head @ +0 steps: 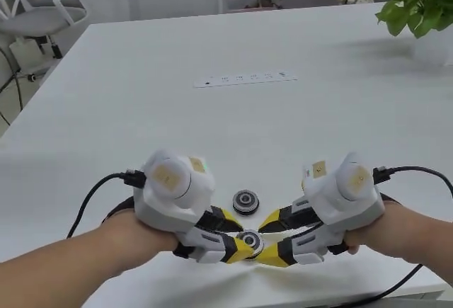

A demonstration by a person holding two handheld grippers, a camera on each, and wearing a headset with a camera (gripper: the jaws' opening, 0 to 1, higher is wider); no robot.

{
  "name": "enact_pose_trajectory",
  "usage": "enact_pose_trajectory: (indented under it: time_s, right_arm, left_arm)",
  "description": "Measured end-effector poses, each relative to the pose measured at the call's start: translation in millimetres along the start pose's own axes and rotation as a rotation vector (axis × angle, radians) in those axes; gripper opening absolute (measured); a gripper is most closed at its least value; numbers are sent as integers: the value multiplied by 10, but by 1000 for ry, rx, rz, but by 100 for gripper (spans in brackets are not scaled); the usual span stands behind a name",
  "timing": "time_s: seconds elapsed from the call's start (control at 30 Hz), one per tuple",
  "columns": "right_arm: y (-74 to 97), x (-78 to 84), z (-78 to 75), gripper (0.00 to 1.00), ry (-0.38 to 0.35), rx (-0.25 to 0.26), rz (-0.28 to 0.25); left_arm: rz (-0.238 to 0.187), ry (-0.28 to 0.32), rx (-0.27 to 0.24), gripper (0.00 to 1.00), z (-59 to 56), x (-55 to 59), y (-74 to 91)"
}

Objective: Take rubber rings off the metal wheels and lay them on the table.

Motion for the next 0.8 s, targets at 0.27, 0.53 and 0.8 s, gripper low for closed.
enact_pose_trajectory:
  time_s: [0.27,0.53,0.8]
  right_arm:
    - [-10,13,10,26,3,-4,3]
    - [-38,7,36,26,9,-12,6]
    - [-68,-10,6,27,8,-1,-3]
  left_arm:
    - [10,-19,-14,18,6,23,-46]
    - [11,-82,-42,14,5,28,-52]
    - [4,-89,-57,14,15,30,-58]
Point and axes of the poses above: the centre of the closed fingertips' face, and the gripper's own axes: y roughly backward along the fingers, z roughly to its left, x roughly out of its underside, the point moved 2 cm from there along y, roughly backward along the fingers, and after that the axes turned 4 degrees about y, right-handed, at the moved point
